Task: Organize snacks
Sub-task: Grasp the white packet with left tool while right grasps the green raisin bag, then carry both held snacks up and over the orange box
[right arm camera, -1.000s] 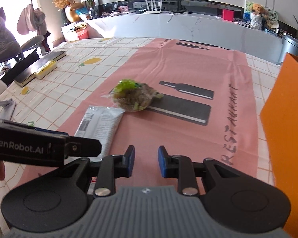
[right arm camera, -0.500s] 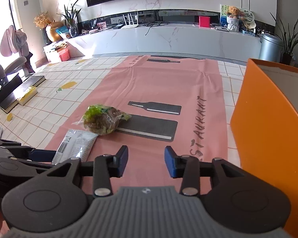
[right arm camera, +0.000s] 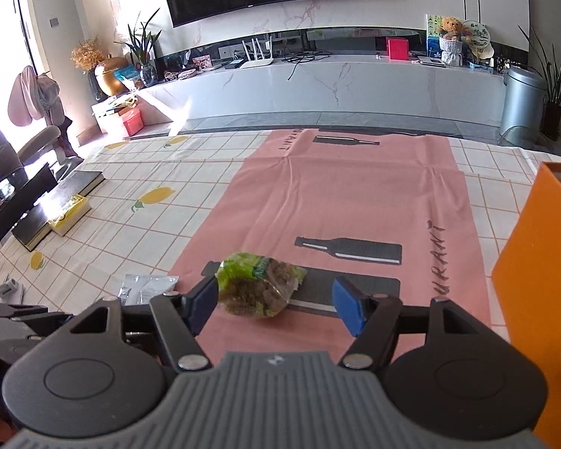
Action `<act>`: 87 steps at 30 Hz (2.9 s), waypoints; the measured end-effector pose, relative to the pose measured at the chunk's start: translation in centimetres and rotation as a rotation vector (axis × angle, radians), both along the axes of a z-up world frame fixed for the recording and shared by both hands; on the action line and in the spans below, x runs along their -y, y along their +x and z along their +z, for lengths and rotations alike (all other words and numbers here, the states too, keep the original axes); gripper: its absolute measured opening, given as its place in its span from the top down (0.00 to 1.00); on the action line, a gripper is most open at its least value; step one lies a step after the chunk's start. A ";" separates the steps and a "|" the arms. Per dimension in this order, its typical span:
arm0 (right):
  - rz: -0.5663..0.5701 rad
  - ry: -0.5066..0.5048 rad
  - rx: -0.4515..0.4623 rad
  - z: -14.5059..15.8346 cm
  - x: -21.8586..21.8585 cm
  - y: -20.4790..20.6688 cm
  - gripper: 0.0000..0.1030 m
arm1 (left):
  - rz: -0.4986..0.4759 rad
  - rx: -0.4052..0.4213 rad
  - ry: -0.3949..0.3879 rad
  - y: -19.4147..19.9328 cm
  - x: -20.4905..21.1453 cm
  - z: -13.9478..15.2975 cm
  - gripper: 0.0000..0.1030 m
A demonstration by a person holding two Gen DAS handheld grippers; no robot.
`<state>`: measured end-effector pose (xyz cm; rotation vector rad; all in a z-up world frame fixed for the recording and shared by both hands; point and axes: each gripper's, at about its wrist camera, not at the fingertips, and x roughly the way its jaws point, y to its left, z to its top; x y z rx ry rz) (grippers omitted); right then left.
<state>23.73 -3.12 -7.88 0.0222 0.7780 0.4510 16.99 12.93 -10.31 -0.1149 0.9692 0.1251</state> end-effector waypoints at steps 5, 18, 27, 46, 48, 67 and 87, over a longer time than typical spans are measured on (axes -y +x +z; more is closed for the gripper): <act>-0.014 -0.012 -0.043 -1.0 -2.1 2.5 0.36 | -0.034 0.018 -0.010 0.1 -0.3 -0.1 0.44; -0.018 0.015 -0.141 -3.8 -2.2 2.8 0.48 | -0.064 0.024 0.043 0.1 0.4 -0.4 0.33; -0.002 -0.008 -0.131 -2.8 -0.6 0.4 0.56 | -0.081 0.043 0.046 -0.1 0.9 -0.7 0.24; -0.078 0.032 -0.124 1.0 7.2 -8.0 0.56 | -0.103 0.132 -0.005 -4.4 4.0 3.6 0.47; -0.073 0.040 -0.103 1.9 7.9 -8.9 0.56 | -0.125 0.143 -0.021 -5.0 5.0 4.7 0.47; -0.063 -0.002 0.081 11.8 21.0 -14.2 0.56 | -0.406 0.264 -0.207 -5.9 18.1 13.8 0.47; -0.025 -0.283 -0.058 10.1 30.9 -6.0 0.55 | -0.671 0.089 -0.122 3.4 31.9 11.1 0.48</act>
